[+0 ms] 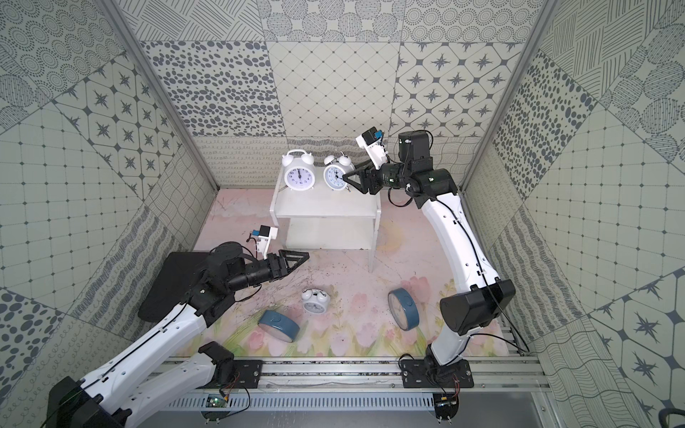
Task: Place the alarm clocks on the shelf by style
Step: Place the alarm on the shelf.
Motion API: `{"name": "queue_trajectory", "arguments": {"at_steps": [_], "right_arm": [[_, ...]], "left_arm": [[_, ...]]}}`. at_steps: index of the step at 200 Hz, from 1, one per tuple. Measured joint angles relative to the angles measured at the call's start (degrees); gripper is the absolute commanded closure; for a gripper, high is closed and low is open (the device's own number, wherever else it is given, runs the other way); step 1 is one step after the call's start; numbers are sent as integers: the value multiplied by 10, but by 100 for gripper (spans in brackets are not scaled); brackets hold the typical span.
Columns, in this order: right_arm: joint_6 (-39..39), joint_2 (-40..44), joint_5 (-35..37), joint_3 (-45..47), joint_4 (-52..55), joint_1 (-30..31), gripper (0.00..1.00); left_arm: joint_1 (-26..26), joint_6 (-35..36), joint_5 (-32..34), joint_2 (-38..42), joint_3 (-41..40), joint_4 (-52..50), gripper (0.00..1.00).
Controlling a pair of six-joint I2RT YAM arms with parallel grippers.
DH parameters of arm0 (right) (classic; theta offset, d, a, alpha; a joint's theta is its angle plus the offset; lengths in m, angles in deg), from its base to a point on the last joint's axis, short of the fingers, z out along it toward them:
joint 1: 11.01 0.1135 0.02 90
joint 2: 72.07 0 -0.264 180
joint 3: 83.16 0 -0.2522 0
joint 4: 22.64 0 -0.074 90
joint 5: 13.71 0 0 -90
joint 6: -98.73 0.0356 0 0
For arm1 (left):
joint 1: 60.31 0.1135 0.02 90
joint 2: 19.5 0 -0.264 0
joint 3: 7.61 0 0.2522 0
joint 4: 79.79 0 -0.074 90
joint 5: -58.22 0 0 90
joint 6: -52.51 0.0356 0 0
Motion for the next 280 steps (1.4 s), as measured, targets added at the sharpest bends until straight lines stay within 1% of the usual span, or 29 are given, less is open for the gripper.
{"name": "queue_trajectory", "arguments": {"at_steps": [28, 53, 120, 156, 194, 224, 250, 280], "right_arm": [[-3, -9, -5, -5, 0, -3, 62], [-4, -9, -9, -5, -2, -3, 59], [-8, -1, -8, 21, -18, -8, 55], [-17, 4, -6, 30, -25, -10, 54], [-27, 10, -2, 39, -27, -12, 46], [-30, 21, 1, 52, -32, -14, 43], [-30, 22, 5, 56, -35, -14, 35], [-32, 24, 11, 66, -35, -14, 32]], "left_arm": [[0, 4, -5, -13, 0, 0, 22], [0, 8, -7, -20, 0, 0, 23], [0, 8, -8, -19, -2, 2, 23], [0, 8, -8, -18, -6, 5, 23], [1, 8, -8, -23, -7, 8, 24], [1, 7, -8, -29, -7, 10, 24], [1, 7, -8, -33, -6, 11, 24], [1, 7, -9, -34, -4, 11, 24]]}}
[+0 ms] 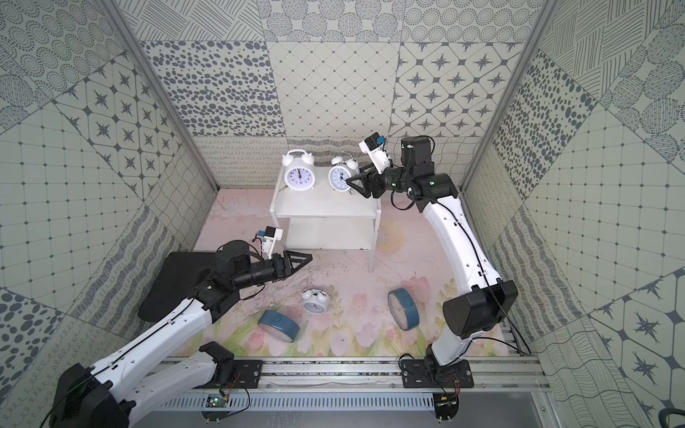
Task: Place the alarm clocks on the shelf by style
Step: Place the alarm on the shelf.
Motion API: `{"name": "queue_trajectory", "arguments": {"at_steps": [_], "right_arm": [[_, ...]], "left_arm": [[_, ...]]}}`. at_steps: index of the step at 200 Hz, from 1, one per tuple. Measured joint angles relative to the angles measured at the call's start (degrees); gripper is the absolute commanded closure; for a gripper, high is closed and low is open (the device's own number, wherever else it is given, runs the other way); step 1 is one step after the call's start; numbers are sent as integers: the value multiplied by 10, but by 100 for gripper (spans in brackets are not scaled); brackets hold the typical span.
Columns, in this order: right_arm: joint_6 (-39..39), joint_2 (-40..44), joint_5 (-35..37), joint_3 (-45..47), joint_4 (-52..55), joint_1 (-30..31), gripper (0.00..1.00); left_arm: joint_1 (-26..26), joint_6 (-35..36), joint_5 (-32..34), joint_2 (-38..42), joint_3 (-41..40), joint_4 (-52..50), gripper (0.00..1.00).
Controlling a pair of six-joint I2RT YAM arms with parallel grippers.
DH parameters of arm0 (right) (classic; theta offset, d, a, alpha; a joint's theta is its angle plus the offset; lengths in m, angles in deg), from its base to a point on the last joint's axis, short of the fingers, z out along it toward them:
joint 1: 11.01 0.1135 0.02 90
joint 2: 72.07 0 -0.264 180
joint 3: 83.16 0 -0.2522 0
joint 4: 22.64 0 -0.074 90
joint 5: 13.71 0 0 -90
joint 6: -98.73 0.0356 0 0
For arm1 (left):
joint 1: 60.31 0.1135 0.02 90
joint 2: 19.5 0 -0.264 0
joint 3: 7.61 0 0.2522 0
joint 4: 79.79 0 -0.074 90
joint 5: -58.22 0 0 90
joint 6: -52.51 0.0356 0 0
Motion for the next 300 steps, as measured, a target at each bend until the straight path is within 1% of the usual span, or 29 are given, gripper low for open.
{"name": "queue_trajectory", "arguments": {"at_steps": [32, 60, 79, 214, 262, 282, 300], "right_arm": [[0, 0, 3, 1, 0, 0, 31], [0, 0, 10, 1, 0, 0, 22], [-1, 2, 17, 3, 0, 0, 20], [2, 23, 38, 23, -13, -18, 19], [10, 25, 38, 23, -17, -18, 18], [21, 39, 52, 23, -17, -12, 17], [27, 68, 81, 23, -16, 2, 17]], "left_arm": [[0, 0, -3, 0, 2, 0, 24], [0, 0, -4, -1, 4, 1, 24], [0, 0, -6, -1, 4, 2, 24], [0, 0, -11, 4, 2, 12, 24], [0, 0, -11, 9, -1, 12, 22], [0, 1, -9, 9, -1, 8, 20], [0, 3, 1, 10, 3, -7, 20]]}}
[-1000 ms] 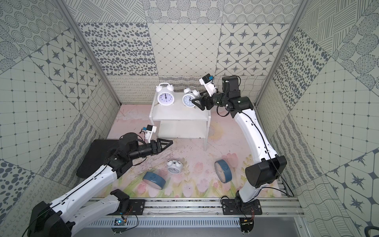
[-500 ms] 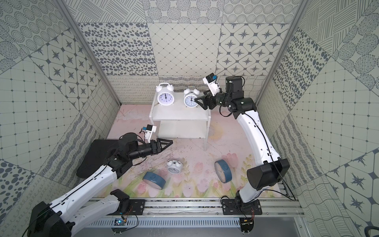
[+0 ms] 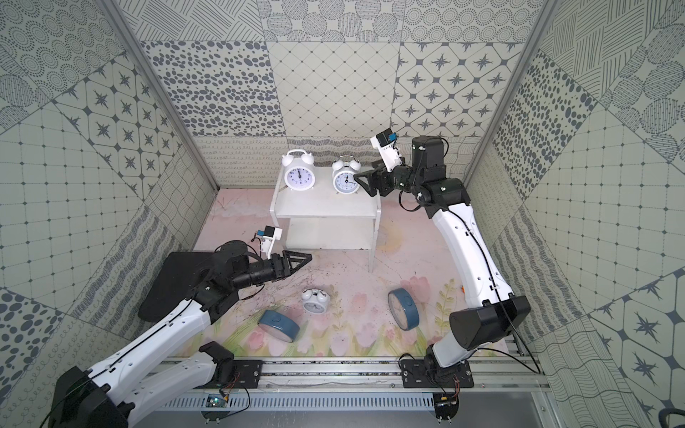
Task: Place the alarm clocks on the shelf by style
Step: Place the alarm on the shelf, then pick up the alarm from the center of the board.
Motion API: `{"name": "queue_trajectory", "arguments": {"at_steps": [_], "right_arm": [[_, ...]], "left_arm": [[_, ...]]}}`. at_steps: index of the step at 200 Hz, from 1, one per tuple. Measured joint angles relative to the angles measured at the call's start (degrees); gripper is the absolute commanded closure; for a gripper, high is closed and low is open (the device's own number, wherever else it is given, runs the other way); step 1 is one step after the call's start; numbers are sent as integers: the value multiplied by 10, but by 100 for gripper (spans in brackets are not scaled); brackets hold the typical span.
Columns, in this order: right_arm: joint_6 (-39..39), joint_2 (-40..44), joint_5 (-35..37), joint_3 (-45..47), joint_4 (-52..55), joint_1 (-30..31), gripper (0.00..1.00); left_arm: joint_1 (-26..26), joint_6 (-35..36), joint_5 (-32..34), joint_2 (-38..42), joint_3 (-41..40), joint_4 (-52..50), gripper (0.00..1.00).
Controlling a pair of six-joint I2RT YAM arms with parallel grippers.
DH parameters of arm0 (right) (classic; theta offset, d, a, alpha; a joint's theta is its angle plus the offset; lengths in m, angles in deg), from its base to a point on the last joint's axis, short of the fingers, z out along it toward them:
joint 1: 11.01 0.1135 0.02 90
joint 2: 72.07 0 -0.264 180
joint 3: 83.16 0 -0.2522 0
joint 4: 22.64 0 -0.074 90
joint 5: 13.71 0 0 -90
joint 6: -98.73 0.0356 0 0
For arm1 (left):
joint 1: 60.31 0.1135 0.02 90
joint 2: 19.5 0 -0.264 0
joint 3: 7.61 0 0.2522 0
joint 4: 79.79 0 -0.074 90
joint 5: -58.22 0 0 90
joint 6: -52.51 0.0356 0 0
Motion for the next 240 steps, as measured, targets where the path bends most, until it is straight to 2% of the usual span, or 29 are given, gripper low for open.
{"name": "queue_trajectory", "arguments": {"at_steps": [22, 57, 96, 142, 160, 191, 228, 240], "right_arm": [[4, 51, 47, 1, 9, 50, 17], [13, 156, 134, 71, 13, 185, 17], [73, 246, 244, 228, 7, 308, 20], [202, 297, 341, 443, -27, 431, 22], [250, 291, 367, 496, -42, 454, 23], [308, 250, 388, 542, -78, 455, 23], [325, 196, 376, 567, -152, 456, 23], [328, 186, 369, 578, -179, 456, 26]], "left_arm": [[0, 2, 16, 4, 5, -18, 20], [0, 3, 61, 18, 15, -66, 21], [3, 12, 116, 41, 23, -129, 21], [3, 12, 169, 78, 19, -191, 21], [3, 12, 183, 85, 19, -209, 21], [3, 12, 200, 86, 20, -232, 22], [3, 10, 211, 73, 20, -240, 24], [3, 10, 212, 68, 20, -242, 25]]}}
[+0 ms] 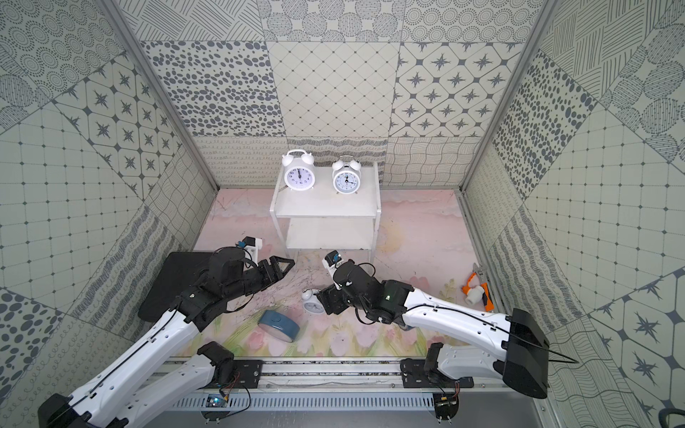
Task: Place the alarm clocks on the shelf by style
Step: Pick up the alarm from the center of the board.
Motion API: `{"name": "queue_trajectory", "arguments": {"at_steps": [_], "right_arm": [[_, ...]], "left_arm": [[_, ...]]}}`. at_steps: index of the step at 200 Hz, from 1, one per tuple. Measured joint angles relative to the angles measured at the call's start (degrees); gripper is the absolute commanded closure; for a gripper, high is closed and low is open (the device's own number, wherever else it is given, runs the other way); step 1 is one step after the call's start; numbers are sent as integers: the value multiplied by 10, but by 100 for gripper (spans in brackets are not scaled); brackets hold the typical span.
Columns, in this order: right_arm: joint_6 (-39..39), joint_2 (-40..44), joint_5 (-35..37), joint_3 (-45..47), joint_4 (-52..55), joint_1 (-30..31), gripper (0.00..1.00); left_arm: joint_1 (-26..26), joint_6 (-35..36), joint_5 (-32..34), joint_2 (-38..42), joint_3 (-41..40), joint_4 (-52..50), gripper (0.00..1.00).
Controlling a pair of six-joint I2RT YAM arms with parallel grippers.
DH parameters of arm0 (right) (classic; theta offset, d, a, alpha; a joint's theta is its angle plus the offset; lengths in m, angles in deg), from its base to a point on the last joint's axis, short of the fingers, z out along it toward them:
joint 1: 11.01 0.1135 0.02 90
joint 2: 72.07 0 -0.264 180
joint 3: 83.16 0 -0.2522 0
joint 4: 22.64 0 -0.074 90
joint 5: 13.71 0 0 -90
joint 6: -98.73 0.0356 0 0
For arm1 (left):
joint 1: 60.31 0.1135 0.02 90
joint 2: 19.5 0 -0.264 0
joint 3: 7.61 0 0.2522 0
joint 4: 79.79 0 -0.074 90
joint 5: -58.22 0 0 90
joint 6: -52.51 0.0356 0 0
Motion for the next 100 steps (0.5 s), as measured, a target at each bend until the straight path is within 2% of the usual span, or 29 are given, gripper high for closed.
{"name": "queue_trajectory", "arguments": {"at_steps": [60, 100], "right_arm": [[2, -96, -20, -5, -63, 0, 44], [-10, -121, -26, -19, -66, 0, 53]], "left_arm": [[0, -5, 0, 3, -9, -1, 26], [1, -7, 0, 19, -16, -5, 27]]}}
